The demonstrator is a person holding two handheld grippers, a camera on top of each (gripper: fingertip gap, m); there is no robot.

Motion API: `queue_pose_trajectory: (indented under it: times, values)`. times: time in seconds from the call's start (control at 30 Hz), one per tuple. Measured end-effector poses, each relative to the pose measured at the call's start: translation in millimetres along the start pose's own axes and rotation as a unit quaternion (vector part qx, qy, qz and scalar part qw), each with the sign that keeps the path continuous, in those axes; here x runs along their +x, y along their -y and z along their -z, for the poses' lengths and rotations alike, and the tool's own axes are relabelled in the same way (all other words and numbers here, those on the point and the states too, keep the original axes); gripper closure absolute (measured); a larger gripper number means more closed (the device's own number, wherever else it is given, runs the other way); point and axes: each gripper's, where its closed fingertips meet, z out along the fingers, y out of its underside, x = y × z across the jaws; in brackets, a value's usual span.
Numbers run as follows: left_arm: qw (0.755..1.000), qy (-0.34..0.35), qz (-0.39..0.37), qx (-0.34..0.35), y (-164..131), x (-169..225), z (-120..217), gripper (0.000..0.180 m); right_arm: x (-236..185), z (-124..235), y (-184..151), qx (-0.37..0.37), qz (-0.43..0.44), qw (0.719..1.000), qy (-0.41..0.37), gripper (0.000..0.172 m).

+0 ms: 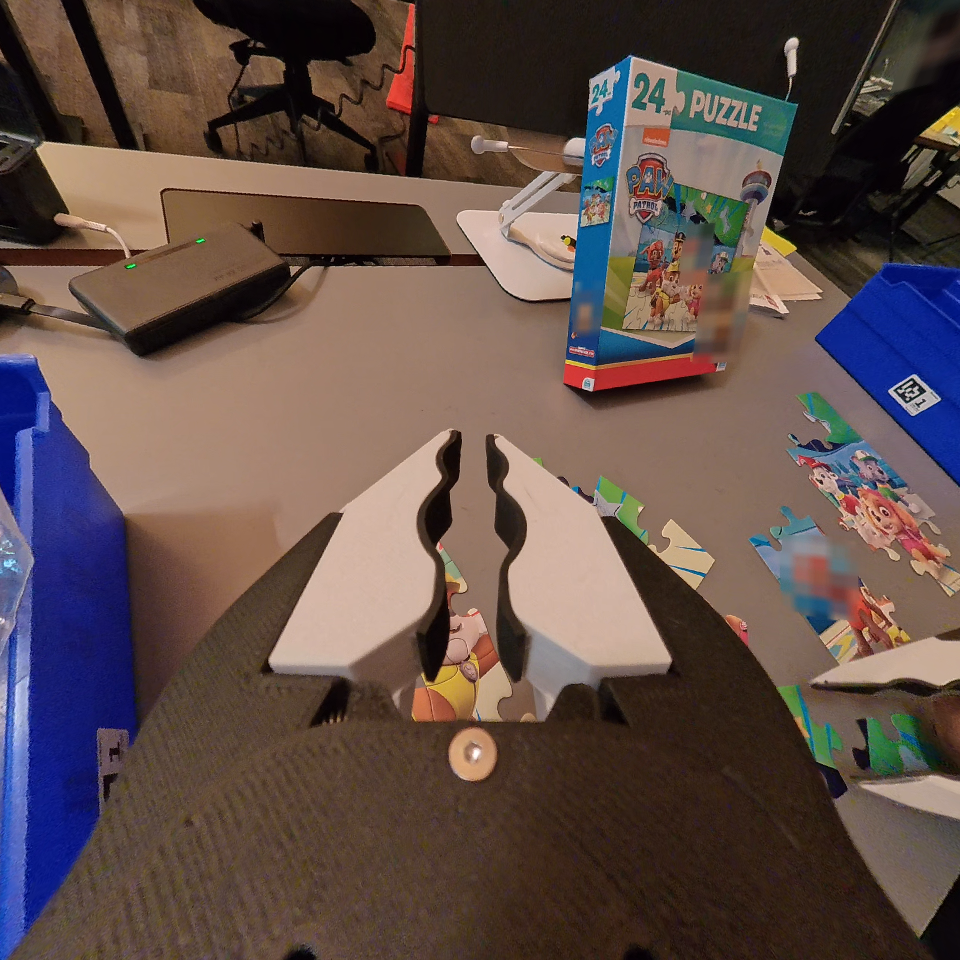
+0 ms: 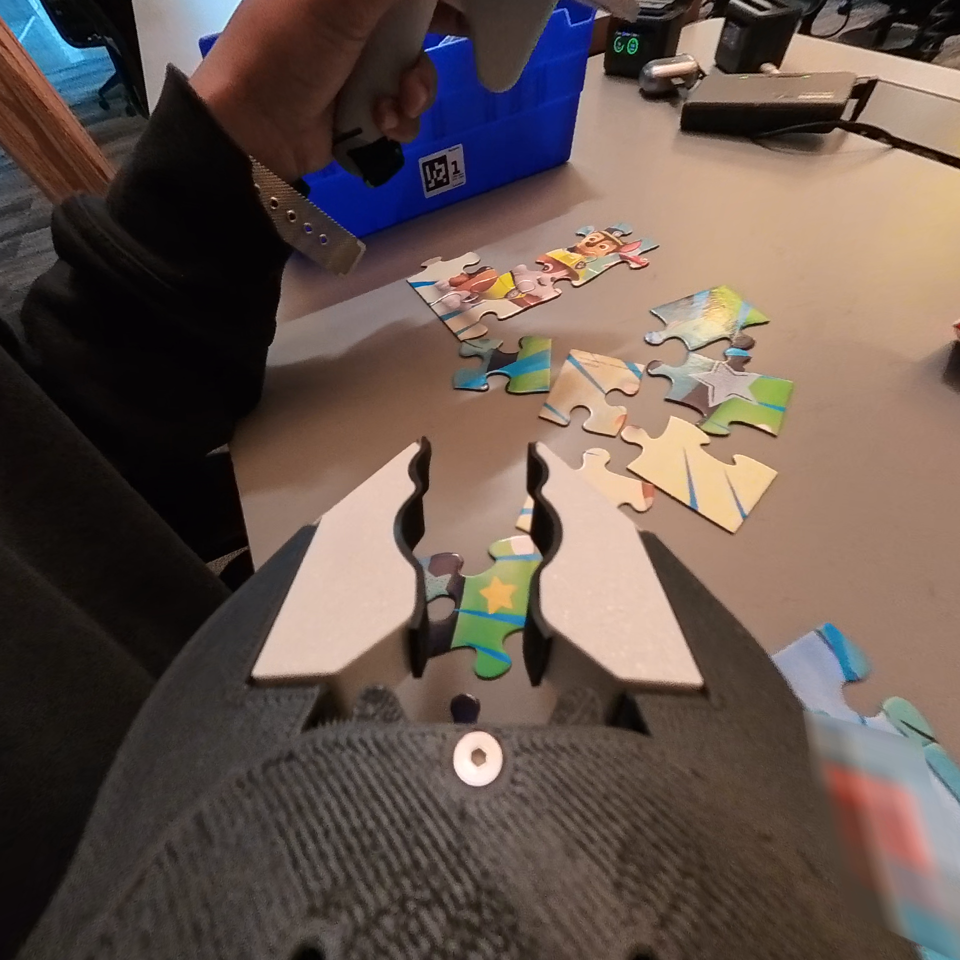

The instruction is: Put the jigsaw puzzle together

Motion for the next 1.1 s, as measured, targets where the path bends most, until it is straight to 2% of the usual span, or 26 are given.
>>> queue_pose_trajectory:
  times: [0.67,0.87,1.1]
  values:
    - [1.0,0.0,0.001,-0.001,-0.5,-0.4,0.1,0.172,-8.0,-7.1,-8.6,-0.029,0.037,0.999,0.002,0.137]
    - [1.0,0.022,0.006,-0.002,-1.2,-9.0,1.5,0.178,29.6,3.7,-20.8,-0.06,0.033,0.995,-0.074,0.132]
    - [1.0,0.019,0.014,0.002,-1.1,-11.4,3.0,0.176,80.2,31.1,-41.4,-0.093,-0.01,0.982,-0.164,0.126]
